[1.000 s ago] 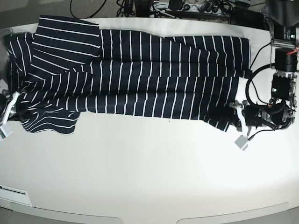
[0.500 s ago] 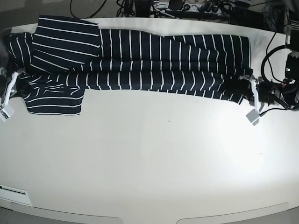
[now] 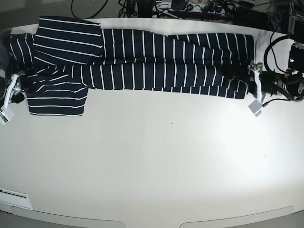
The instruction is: Fold the T-shirt properly
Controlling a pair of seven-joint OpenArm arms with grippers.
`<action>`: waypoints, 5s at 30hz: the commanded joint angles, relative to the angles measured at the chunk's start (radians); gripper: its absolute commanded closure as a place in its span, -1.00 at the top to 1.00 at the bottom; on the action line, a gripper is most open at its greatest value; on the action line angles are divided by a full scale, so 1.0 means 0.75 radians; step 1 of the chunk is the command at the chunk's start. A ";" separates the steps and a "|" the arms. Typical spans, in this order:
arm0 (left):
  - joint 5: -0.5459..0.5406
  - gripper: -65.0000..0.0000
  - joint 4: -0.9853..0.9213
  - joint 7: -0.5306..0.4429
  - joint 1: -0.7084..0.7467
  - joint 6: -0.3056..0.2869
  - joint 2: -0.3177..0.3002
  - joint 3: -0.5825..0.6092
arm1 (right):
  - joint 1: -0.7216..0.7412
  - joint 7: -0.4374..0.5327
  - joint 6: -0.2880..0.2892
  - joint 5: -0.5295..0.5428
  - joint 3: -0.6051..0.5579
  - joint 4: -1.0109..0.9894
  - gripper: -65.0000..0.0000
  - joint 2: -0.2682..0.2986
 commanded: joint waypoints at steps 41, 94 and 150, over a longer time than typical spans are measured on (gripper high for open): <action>0.049 0.40 -0.002 0.037 0.005 0.017 -0.026 -0.010 | 0.225 0.417 0.002 -0.360 0.023 -0.372 -0.90 -0.334; 0.049 0.40 -0.002 0.037 0.005 -0.006 -0.025 -0.010 | -0.604 -0.296 0.002 0.396 0.407 0.608 -1.00 -0.062; 0.049 0.40 -0.002 0.011 -0.091 -0.006 -0.022 -0.300 | -0.350 0.399 -0.192 -0.655 0.113 0.151 -1.00 -0.519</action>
